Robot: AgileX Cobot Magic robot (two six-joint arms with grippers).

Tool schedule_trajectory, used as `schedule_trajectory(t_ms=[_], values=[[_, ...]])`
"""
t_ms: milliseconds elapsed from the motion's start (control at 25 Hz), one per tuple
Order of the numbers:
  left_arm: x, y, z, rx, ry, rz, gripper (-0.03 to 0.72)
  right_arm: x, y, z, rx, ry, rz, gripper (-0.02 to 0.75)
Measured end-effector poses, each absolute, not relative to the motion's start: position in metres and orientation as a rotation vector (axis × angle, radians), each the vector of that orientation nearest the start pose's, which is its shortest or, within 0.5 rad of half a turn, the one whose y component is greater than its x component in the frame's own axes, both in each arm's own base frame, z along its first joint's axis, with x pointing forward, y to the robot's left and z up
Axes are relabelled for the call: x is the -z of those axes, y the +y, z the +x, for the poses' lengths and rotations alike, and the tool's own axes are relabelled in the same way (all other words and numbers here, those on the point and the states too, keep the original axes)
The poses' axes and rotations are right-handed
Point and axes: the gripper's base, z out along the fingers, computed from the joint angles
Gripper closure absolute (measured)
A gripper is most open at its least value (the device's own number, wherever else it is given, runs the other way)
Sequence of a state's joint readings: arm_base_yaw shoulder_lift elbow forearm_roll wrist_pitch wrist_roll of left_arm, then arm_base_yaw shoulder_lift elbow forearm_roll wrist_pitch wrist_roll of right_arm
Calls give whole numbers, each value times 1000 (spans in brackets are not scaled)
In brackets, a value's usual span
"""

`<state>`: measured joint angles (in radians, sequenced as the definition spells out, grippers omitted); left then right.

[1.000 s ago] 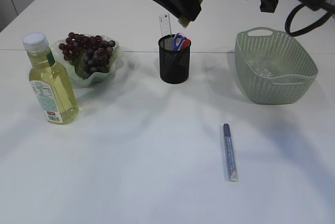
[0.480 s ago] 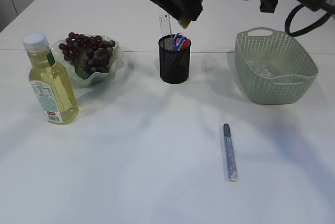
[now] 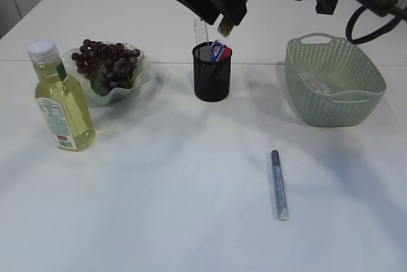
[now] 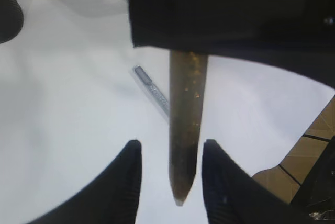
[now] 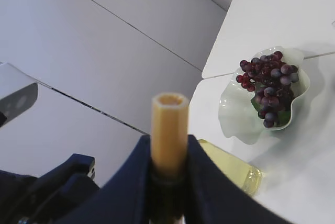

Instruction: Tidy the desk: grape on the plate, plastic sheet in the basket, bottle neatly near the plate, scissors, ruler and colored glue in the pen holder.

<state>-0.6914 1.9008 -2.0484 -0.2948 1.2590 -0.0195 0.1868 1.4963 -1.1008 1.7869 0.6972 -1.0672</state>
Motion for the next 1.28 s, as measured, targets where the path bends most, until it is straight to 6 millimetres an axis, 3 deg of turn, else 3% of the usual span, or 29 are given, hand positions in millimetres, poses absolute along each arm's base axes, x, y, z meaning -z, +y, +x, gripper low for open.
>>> schedule_trajectory(t_ms=[320,560,1280], values=[[-382,-275,310,596,2523,837,402,-341,116,319,-1162,1840,-85,600],[-382,-271,313,555,2521,832,402,-326,114,328,-1004,1873,-166,600],[-380,-246,333,57,2441,826,402,-312,115,383,-460,1890,-691,601]])
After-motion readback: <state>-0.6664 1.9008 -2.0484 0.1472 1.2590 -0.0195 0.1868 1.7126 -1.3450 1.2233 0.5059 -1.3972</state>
